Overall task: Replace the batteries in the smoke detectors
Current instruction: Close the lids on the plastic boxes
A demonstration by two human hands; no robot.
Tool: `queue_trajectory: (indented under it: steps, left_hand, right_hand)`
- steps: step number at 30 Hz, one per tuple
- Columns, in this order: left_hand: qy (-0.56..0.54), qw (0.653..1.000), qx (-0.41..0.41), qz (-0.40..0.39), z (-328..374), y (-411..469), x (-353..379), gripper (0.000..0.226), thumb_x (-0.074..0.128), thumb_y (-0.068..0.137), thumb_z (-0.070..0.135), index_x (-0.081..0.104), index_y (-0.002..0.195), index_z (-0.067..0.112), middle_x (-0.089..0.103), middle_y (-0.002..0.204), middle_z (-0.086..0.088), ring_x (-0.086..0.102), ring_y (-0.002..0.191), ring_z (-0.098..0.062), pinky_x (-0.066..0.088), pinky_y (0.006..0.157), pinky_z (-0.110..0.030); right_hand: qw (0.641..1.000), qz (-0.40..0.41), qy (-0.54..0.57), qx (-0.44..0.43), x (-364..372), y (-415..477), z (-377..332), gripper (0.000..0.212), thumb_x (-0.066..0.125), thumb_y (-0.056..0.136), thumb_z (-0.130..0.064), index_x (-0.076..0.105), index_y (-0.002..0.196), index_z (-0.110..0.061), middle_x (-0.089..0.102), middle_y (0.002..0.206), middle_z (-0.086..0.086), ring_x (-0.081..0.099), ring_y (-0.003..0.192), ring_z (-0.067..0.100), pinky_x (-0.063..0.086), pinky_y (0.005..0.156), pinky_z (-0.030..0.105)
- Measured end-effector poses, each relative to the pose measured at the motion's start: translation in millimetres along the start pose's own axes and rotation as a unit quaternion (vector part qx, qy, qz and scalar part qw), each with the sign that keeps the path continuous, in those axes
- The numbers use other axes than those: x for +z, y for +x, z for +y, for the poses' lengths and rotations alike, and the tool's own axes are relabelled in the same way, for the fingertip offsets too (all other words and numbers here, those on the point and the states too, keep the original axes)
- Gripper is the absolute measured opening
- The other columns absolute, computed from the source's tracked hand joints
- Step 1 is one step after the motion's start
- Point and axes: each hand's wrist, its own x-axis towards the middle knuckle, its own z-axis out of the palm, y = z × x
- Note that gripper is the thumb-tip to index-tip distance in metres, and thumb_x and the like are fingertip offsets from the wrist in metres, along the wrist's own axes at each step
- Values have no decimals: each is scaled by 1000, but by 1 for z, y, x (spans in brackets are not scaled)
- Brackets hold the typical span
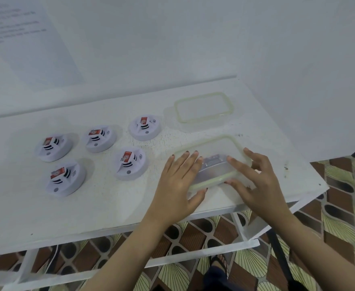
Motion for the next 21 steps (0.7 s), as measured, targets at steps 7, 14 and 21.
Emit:
queue_trajectory:
  steps: [7,14,21]
  left_hand:
    - [-153,973,-81,-154,-24,20,-36,75,64,77,13,31,138,40,21,151,19,3,145,-2,-13,115,-25]
    - [-91,982,-120,-110,-37,26,-46,97,30,65,-25,44,128,48,17,147,18,6,146,-9,-7,119,-36]
    - [-233,949,-171,-125,-15,10,-47,65,49,69,31,47,133,44,15,159,13,-3,146,3,-7,119,-32]
  right_hand:
    - [997,-40,72,13,-29,8,1,41,44,83,-33,59,121,-33,45,104,-7,48,91,8,44,72,19]
    - [975,-210,56,-56,-33,8,-5,60,50,81,-27,41,138,-44,32,150,-18,25,137,-4,27,107,14]
    - [953,-271,133,-13,-41,4,-15,81,63,75,-40,18,142,-55,19,151,-29,20,138,-10,40,94,8]
